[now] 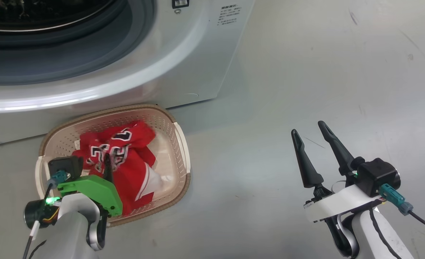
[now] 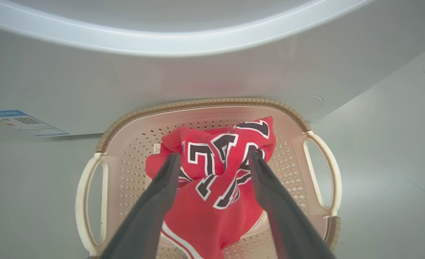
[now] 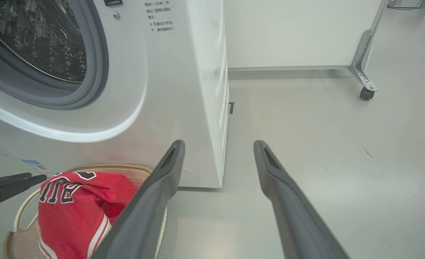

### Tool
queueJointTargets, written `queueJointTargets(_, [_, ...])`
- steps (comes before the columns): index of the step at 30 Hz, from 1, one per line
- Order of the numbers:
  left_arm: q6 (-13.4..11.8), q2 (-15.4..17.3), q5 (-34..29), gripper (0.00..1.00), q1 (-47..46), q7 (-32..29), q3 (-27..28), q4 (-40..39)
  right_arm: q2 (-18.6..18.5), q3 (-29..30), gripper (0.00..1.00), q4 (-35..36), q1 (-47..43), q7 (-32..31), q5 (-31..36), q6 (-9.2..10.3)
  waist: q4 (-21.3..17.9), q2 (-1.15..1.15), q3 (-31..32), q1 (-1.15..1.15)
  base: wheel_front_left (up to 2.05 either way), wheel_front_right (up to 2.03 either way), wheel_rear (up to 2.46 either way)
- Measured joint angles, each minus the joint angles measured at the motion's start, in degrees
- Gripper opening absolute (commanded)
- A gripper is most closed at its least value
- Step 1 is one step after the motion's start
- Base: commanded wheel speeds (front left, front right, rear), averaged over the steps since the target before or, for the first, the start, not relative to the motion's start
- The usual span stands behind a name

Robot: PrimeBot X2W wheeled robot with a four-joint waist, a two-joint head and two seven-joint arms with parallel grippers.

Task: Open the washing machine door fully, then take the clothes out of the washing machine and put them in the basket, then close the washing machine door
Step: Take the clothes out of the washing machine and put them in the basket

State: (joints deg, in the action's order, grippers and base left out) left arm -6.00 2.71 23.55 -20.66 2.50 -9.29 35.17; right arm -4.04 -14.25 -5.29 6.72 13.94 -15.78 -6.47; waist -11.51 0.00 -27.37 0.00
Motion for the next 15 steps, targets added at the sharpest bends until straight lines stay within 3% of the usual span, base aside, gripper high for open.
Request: queueJointTargets(15, [2.05,-0.11,0.0,1.0,-2.08,5.44,-0.03,7.5,-0.33,0.63,1.0,-2.07,0.37,0.08,-0.41,-0.02,1.47,0.0,0.96,0.0,0.0,0.0,0.0])
